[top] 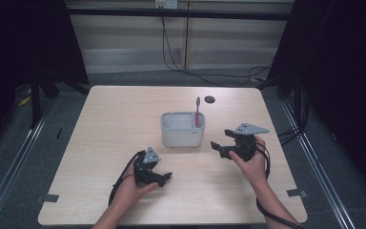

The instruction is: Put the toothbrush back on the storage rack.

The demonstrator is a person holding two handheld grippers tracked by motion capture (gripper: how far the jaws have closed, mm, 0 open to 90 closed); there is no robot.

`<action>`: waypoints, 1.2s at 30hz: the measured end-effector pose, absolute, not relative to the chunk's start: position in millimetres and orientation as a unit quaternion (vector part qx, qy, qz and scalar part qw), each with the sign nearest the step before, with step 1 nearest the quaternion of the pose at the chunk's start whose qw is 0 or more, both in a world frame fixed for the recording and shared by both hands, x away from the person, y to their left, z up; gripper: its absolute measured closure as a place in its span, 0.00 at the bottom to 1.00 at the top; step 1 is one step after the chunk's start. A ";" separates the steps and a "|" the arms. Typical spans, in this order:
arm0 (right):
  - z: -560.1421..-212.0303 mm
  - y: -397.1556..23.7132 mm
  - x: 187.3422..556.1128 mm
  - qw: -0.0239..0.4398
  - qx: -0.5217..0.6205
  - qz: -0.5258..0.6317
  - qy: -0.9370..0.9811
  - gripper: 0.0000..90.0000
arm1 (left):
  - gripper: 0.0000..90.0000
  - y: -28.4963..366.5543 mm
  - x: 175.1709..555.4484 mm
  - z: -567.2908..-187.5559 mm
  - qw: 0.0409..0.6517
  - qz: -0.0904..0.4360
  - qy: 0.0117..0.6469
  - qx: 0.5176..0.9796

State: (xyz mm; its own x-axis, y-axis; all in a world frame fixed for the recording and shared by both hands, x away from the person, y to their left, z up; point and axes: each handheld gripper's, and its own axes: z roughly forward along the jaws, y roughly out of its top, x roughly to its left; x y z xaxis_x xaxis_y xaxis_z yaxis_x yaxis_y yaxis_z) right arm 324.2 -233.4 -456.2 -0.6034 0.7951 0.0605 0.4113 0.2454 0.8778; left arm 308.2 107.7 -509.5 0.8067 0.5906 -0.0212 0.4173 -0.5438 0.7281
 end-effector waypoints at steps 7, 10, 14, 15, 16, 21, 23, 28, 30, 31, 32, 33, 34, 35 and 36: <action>-463.6 -239.2 322.8 0.197 0.390 0.460 0.773 0.21 | 0.17 107.7 308.1 -509.5 0.380 0.114 0.289 0.871; -467.5 -242.0 321.8 0.194 0.391 0.453 0.777 0.21 | 0.17 107.7 308.1 -509.5 0.380 0.114 0.289 0.871; -471.5 -244.2 320.7 0.196 0.389 0.441 0.785 0.21 | 0.17 107.7 308.0 -509.5 0.380 0.113 0.290 0.871; -471.5 -244.2 320.7 0.196 0.389 0.441 0.785 0.21 | 0.17 107.7 308.0 -509.5 0.380 0.114 0.290 0.871; -474.1 -244.3 320.3 0.196 0.384 0.432 0.792 0.21 | 0.17 107.7 308.0 -509.5 0.380 0.113 0.290 0.871; -477.7 -243.2 319.7 0.197 0.380 0.418 0.802 0.21 | 0.17 107.7 308.0 -509.5 0.380 0.114 0.289 0.871; -478.6 -242.3 319.4 0.197 0.378 0.416 0.803 0.21 | 0.17 107.7 308.0 -509.5 0.380 0.114 0.289 0.871; -482.6 -243.2 319.4 0.192 0.378 0.407 0.809 0.21 | 0.17 107.7 308.0 -509.5 0.380 0.114 0.289 0.871; -483.8 -244.3 319.5 0.191 0.377 0.404 0.811 0.21 | 0.17 107.6 308.0 -509.5 0.380 0.114 0.290 0.871; -483.8 -244.3 319.5 0.191 0.377 0.404 0.811 0.21 | 0.17 107.6 308.0 -509.5 0.380 0.114 0.290 0.871; -484.7 -244.9 319.7 0.191 0.378 0.403 0.812 0.21 | 0.17 107.7 308.0 -509.5 0.380 0.114 0.290 0.871; -485.6 -245.4 319.7 0.189 0.378 0.399 0.813 0.21 | 0.17 107.6 308.0 -509.5 0.380 0.114 0.290 0.871; -487.8 -246.9 320.2 0.191 0.378 0.391 0.817 0.21 | 0.17 107.7 308.0 -509.5 0.380 0.114 0.290 0.871; -487.8 -246.9 320.2 0.191 0.378 0.391 0.817 0.21 | 0.17 107.7 308.0 -509.5 0.380 0.114 0.290 0.871; -489.7 -248.4 320.6 0.191 0.377 0.386 0.820 0.21 | 0.17 107.7 308.0 -509.5 0.380 0.114 0.290 0.871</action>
State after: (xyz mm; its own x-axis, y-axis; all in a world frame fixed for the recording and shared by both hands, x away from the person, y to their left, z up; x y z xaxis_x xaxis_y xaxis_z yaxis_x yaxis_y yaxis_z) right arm 320.6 -248.4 -489.7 -0.6432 0.7654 -0.0219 0.4713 0.4183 0.7765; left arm 308.0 107.7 -509.5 0.8064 0.5910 -0.0221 0.4182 -0.5434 0.7279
